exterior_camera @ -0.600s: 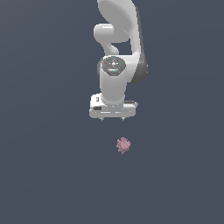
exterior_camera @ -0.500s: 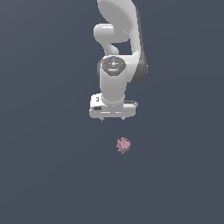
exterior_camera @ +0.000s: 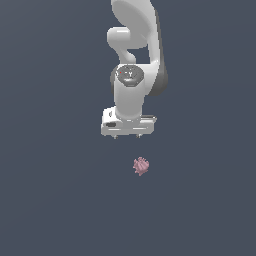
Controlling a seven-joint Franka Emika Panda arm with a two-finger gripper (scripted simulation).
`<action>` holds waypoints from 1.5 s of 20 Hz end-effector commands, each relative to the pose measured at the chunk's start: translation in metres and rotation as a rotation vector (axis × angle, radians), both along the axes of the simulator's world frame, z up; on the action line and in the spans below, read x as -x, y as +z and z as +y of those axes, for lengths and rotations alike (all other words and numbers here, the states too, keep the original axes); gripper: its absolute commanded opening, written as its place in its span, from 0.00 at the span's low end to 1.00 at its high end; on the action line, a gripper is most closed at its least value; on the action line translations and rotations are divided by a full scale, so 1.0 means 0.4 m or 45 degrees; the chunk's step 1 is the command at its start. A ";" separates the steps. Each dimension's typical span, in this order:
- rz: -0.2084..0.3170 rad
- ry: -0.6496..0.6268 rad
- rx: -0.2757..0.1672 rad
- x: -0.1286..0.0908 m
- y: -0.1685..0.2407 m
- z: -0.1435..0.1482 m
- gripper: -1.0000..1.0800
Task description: Pick up the object and move it to a goal position.
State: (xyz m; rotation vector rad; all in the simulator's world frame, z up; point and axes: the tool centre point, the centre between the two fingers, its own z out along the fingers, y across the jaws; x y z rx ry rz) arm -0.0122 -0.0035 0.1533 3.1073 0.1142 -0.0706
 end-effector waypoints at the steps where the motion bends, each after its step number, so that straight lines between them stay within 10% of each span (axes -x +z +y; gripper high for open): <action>1: 0.000 -0.001 0.000 0.000 0.000 0.000 0.96; 30: -0.038 -0.682 -0.004 -0.104 -0.063 0.066 0.96</action>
